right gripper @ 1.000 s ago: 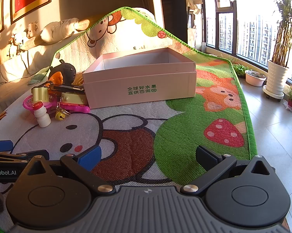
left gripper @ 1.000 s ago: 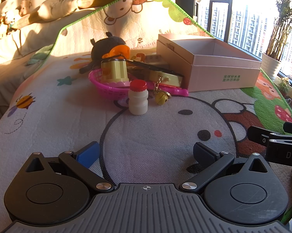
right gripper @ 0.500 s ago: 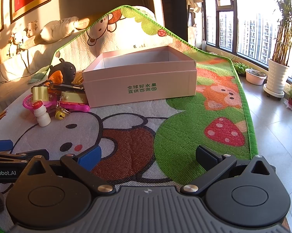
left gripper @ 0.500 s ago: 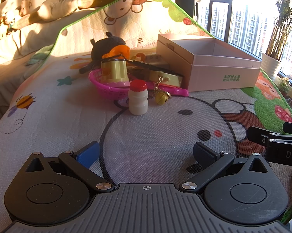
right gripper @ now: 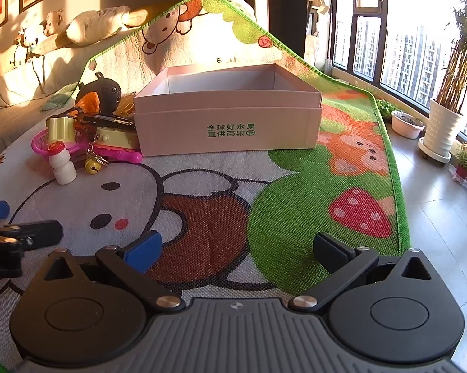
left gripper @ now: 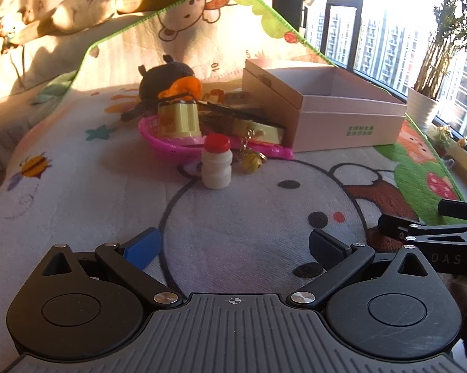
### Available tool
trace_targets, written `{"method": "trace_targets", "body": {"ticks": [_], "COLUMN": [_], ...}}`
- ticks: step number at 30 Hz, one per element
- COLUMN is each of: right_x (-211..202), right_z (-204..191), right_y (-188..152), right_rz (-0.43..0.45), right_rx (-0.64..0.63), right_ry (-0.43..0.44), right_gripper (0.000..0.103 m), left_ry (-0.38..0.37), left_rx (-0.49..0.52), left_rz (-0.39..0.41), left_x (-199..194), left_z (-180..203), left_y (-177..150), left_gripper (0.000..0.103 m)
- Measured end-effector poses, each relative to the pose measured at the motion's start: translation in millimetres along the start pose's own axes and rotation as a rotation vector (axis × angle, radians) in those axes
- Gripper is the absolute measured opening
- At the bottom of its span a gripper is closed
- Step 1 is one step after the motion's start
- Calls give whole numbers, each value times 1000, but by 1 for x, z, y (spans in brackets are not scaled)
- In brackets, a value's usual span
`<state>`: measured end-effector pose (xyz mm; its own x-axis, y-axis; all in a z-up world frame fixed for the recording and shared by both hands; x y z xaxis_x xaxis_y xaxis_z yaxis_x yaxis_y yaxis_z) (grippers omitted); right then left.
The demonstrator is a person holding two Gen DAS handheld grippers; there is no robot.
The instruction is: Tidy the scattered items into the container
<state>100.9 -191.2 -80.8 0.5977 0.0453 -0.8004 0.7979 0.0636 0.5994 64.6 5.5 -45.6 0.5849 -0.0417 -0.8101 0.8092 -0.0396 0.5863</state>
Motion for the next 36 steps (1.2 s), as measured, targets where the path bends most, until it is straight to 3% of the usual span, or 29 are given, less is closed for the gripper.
{"method": "trace_targets", "body": {"ticks": [8, 15, 18, 20, 23, 26, 28, 30, 36], "right_x": [4, 3, 2, -7, -22, -21, -11, 2, 39], "right_z": [1, 0, -10, -26, -61, -102, -123, -136, -150], "right_y": [4, 3, 8, 18, 38, 49, 54, 59, 74], "right_rz": [-73, -93, -110, -52, 81, 106, 82, 78, 22], "right_rx": [4, -1, -29, -66, -199, -333, -379, -397, -421], "right_ry": [19, 14, 82, 147, 161, 200, 218, 206, 224], "right_gripper": [103, 103, 103, 103, 102, 72, 45, 38, 30], "left_ry": [38, 100, 131, 129, 88, 30, 6, -10, -75], "left_rx": [22, 70, 23, -31, -112, -173, -202, -214, -173], "left_rz": [45, 158, 145, 138, 134, 142, 147, 143, 97], "left_x": [-21, -41, -40, -39, -39, -41, -41, -39, -27], "left_z": [-21, -45, -67, -84, -107, -122, -128, -129, -114], "left_y": [9, 13, 20, 25, 34, 39, 40, 38, 31], "left_gripper": [103, 103, 103, 103, 103, 103, 103, 103, 103]}}
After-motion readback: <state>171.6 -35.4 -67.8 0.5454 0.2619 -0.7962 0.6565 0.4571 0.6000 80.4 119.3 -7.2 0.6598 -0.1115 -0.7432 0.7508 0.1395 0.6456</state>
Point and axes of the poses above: each gripper's, at about its wrist camera, not at the fingertips, and x roughly the way its jaws point, z to its right, y to its top, the point moved 9 cm from there along x, roughly the way its jaws point, and after that the axes turned 15 degrees about -z, right-handed, at the moved point
